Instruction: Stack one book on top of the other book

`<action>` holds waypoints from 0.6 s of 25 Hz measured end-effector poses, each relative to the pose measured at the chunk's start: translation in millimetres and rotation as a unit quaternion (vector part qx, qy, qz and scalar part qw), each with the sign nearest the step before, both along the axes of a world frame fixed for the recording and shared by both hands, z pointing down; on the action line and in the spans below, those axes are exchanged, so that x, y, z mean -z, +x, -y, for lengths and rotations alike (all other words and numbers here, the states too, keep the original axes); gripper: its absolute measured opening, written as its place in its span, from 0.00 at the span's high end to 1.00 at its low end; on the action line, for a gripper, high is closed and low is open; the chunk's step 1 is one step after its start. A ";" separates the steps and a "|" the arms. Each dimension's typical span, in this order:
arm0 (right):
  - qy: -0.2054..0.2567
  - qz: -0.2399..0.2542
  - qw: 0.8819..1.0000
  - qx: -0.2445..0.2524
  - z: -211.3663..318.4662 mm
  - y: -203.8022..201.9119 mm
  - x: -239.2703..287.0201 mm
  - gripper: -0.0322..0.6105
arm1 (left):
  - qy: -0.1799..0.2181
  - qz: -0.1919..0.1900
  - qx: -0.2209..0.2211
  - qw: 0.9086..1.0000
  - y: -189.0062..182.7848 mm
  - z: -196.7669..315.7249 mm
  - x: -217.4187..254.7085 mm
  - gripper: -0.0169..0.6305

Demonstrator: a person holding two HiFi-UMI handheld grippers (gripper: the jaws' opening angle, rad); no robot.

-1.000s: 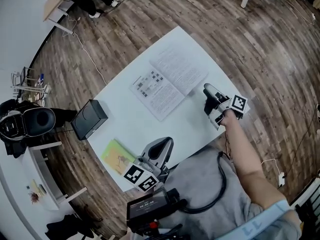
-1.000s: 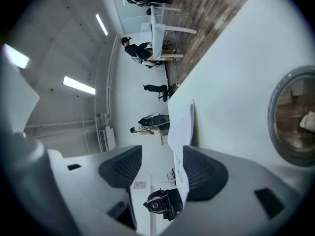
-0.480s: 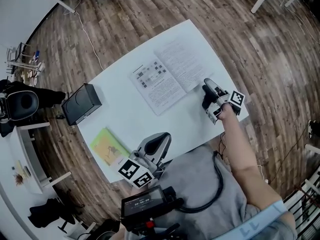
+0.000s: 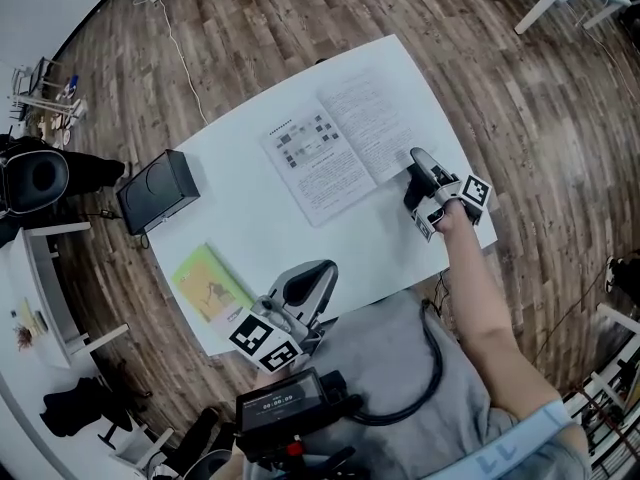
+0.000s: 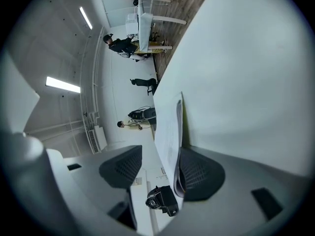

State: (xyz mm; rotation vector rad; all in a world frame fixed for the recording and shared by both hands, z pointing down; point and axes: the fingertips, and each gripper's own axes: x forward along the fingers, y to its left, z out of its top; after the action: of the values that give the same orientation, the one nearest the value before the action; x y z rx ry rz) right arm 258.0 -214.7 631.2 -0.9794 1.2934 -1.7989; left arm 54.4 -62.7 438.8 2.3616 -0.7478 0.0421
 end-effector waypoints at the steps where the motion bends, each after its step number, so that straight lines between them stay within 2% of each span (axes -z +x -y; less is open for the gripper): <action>1: 0.000 0.000 1.000 0.000 1.7 -0.1 0.1 0.58 | -0.001 0.000 0.001 1.000 0.4 0.7 -0.3 0.94; 8: 0.010 -0.002 1.000 0.006 3.2 3.2 -0.6 0.59 | -0.005 -0.003 0.004 1.000 2.9 5.5 -2.3 0.94; 9: 0.007 -0.010 1.000 0.008 2.1 2.7 -2.6 0.62 | -0.005 -0.004 0.005 1.000 2.5 5.7 -2.3 0.94; 12: -0.007 -0.027 1.000 0.003 -2.9 1.9 -8.9 0.85 | -0.004 -0.004 0.007 1.000 2.2 5.4 -0.4 0.94; 15: -0.006 -0.022 1.000 -0.009 -3.4 3.0 -8.2 0.87 | -0.004 -0.003 0.010 1.000 1.2 5.0 1.2 0.94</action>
State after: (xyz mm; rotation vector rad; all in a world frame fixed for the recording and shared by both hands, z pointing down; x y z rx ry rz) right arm 260.9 -211.3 639.4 -1.0395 1.2980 -1.7826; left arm 55.6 -67.7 437.6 2.3461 -0.7669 0.0306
